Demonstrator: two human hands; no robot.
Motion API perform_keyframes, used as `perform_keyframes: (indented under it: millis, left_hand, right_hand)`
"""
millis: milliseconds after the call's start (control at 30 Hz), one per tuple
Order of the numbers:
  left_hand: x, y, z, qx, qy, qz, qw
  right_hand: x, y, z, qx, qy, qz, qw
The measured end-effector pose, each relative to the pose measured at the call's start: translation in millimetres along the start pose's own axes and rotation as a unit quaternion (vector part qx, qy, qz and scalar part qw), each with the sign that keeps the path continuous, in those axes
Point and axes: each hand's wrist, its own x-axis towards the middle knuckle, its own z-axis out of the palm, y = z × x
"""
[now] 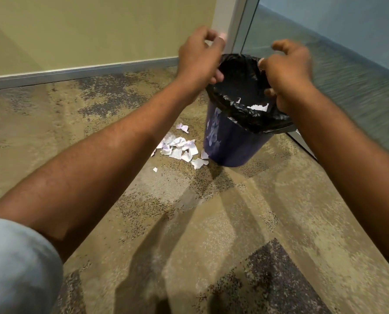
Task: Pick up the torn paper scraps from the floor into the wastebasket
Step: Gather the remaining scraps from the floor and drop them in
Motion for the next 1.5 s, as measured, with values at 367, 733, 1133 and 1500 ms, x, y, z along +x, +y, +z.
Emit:
perform_keyframes:
  millis: [367, 733, 1133, 1500]
  left_hand:
    - [-33.1, -137.8, -127.6, 0.125, 0.018, -0.221, 0.967]
    - [-81.8, -241.0, -196.3, 0.429, -0.119, -0.336, 0.83]
    - [-77.1, -293.6, -189.2, 0.438, -0.098, -0.145, 0.882]
    - [-72.6, -277.6, -175.2, 0.34, -0.027, -0.146, 0.929]
  right_hand:
    - [-87.5, 27.1, 53.8, -0.068, -0.092, -0.325, 0.939]
    - [-106.6, 159.9, 117.9, -0.305, -0.307, -0.124, 0.893]
    - [-102.7, 212.4, 162.5, -0.444, -0.287, -0.117, 0.841]
    - [-103.8, 217.8, 178.3, -0.46, -0.225, -0.19, 0.838]
